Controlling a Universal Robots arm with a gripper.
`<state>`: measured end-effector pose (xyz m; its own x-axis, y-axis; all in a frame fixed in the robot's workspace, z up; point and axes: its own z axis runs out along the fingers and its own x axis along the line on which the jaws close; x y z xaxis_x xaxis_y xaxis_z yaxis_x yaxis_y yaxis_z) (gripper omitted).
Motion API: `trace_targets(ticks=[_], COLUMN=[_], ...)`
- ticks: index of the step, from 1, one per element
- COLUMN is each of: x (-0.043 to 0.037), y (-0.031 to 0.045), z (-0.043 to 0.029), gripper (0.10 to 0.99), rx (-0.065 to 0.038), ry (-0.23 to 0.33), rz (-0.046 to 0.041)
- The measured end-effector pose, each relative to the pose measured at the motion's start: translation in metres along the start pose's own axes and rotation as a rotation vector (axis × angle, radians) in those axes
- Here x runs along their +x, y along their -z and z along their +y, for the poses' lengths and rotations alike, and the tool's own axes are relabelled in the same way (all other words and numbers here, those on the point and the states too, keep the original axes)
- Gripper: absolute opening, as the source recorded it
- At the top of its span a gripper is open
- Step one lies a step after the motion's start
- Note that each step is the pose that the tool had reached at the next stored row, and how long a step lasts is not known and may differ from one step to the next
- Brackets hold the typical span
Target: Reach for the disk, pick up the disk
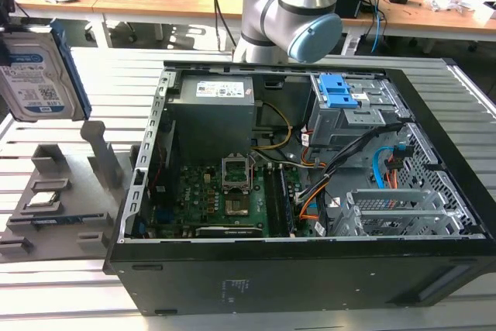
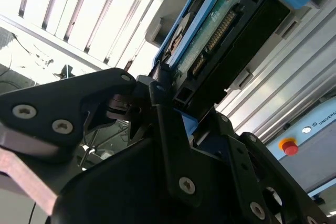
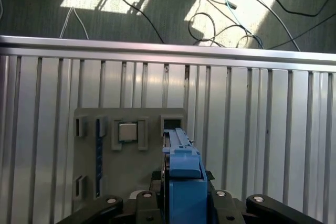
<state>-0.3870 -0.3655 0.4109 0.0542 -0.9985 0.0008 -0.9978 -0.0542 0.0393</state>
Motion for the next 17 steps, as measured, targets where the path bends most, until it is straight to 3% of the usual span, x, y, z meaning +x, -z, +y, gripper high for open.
trace_targets(ticks=[17], x=[0.0001], y=[0.0325], z=[0.0003], gripper=[0.369], rx=[0.0], ry=[0.0], rz=[0.0])
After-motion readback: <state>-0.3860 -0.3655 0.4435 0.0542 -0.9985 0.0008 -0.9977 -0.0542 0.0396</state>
